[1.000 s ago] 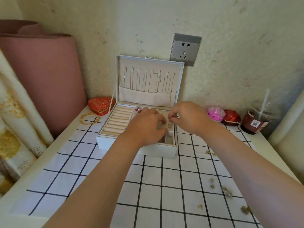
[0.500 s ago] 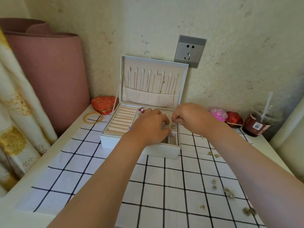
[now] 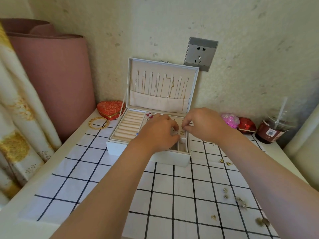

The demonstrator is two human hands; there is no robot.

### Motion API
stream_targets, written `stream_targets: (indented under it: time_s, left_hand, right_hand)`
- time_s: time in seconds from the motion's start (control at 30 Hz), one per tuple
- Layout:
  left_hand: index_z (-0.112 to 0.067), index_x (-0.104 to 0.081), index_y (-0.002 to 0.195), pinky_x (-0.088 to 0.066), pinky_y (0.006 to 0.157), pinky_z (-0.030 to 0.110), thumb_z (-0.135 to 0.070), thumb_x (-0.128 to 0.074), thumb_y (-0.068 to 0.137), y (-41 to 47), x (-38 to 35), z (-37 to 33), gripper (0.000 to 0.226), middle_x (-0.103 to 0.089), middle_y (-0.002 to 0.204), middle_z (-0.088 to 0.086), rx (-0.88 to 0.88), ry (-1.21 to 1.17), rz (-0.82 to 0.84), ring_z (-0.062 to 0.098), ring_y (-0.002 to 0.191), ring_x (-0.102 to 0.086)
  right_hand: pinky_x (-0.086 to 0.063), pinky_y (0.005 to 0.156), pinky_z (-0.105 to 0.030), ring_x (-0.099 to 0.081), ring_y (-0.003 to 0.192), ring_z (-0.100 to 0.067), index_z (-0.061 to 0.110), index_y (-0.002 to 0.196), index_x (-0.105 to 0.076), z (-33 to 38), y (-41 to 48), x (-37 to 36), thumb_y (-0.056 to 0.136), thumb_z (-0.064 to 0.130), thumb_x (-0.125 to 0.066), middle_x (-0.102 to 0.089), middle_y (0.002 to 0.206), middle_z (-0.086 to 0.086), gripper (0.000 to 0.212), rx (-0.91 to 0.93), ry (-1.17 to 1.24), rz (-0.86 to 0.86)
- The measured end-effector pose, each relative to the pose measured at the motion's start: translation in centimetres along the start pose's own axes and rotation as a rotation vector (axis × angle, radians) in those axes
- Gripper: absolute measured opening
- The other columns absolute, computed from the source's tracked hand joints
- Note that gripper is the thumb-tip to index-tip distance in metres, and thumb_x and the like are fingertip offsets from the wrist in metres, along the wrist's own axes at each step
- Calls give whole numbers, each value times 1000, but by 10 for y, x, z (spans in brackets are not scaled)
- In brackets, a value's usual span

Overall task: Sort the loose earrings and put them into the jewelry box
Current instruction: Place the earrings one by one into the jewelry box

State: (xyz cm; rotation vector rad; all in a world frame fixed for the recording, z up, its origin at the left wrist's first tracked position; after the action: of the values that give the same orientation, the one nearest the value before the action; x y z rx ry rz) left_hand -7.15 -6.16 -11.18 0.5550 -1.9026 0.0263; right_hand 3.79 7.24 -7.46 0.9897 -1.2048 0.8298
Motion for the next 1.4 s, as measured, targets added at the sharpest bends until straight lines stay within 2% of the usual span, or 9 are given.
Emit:
stream_targets:
  time_s: [0.23,0.47,0.53,0.67,0.8,0.97,1.1,1.23,1.4]
  left_hand:
    - [-32,-63,122,-35,105,39,-47,-58,90,1,7,-10,35,-57,125,-5,9,72,10,19,122,-43]
    - [-29,-63,121,-38,104,37,-38,-58,93,9,1,-60,30,-58,126,-4,-89,11,-20,17,122,-45]
    - [-27,-63,122,-41,103,36,-35,-57,95,11,-12,-75,30,-60,122,-3,-119,17,9,17,121,-47]
    - [-21,-60,129,-44,99,35,-26,-53,97,21,-44,-101,33,-58,126,0,-133,19,98,19,117,-53]
    - [-12,-56,133,-44,99,35,-17,-49,99,39,-70,-110,35,-55,131,8,-72,64,164,25,119,-53]
    - [-13,-62,119,-49,88,42,-12,-45,97,49,-94,-110,28,-58,112,10,-65,177,239,30,107,-54]
    - [-14,-64,120,-49,89,41,-15,-49,96,52,-101,-108,28,-58,112,10,-58,172,196,27,108,-51]
    - [-12,-65,114,-50,87,39,-15,-56,95,53,-100,-114,22,-60,111,8,-7,161,159,25,107,-54]
    - [-14,-61,112,-50,81,35,-14,-55,94,47,-99,-117,18,-63,109,7,35,110,126,24,101,-58]
  right_hand:
    - [-50,84,-33,-60,94,-10,28,95,-74,-19,-9,6,92,21,-66,-61,100,11,12,-46,226,-74]
    - [-50,87,-32,-62,95,-13,35,93,-68,-78,-52,13,92,17,-64,-63,100,10,18,-283,245,-47]
    - [-48,90,-28,-62,106,-15,29,108,-72,-91,-63,5,94,17,-62,-65,109,7,21,-326,201,37]
    - [-51,95,-37,-62,115,-19,26,131,-64,-101,-75,-13,97,29,-59,-67,126,6,34,-321,69,157]
    - [-51,79,-32,-65,104,-20,32,124,-68,-106,-70,-27,96,39,-57,-70,116,6,30,-293,43,144]
    - [-47,65,-27,-66,89,-17,36,102,-76,-112,-63,-31,93,34,-62,-73,97,9,17,-318,51,137]
    - [-36,55,-24,-59,75,-11,37,92,-75,-115,-62,-32,88,38,-65,-64,78,14,11,-329,98,154]
    - [-33,52,-22,-57,74,-10,38,86,-73,-116,-63,-34,83,39,-70,-58,72,17,4,-322,143,163]
    - [-41,60,-24,-58,76,-10,34,93,-77,-114,-64,-27,87,27,-65,-56,70,18,15,-313,200,146]
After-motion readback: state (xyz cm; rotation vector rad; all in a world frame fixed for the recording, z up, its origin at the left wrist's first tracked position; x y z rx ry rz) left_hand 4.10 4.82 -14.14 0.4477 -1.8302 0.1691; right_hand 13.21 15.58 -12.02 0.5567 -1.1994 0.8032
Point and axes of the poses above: each hand's wrist, its own y-axis towards the middle knuckle, its own x-axis out of the back of the hand, z = x × y, the point moved 1 cm from there along y, towards the middle knuckle
